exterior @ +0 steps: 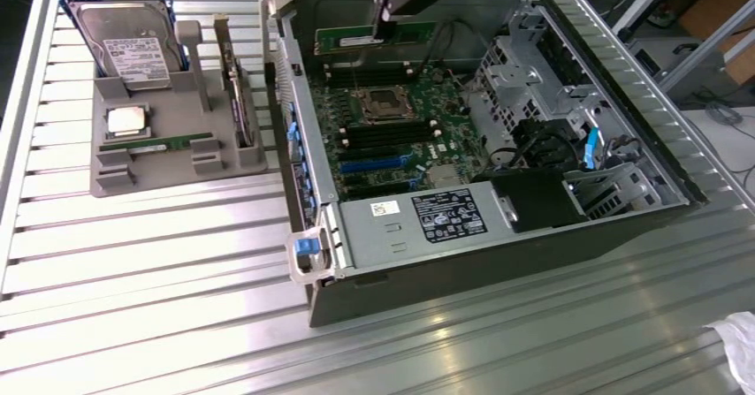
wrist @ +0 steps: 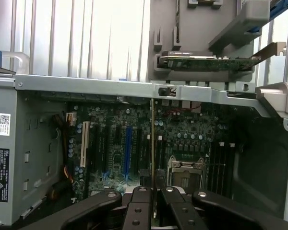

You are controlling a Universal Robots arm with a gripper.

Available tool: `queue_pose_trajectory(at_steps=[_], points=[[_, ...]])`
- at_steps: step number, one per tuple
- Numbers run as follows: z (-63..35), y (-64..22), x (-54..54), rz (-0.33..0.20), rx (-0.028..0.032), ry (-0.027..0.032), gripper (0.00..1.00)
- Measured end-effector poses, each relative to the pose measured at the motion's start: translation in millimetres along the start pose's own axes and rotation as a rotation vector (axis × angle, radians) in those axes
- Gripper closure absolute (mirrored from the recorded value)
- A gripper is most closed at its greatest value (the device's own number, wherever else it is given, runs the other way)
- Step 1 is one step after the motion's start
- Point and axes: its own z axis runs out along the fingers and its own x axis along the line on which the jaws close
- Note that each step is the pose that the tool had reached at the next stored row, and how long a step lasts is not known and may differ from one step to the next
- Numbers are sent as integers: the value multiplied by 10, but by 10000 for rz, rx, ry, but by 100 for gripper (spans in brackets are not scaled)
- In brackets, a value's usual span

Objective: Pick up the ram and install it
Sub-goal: 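Pick up the ram and move it above insertion slot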

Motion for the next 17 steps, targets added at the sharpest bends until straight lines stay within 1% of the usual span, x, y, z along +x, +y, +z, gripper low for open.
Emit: queue_pose_trajectory(at_steps=[3, 10, 17], points=[[-2, -43, 3, 0, 0, 0, 87], [-4, -98, 8, 0, 0, 0, 87], [-6, -178, 14, 0, 0, 0, 87]])
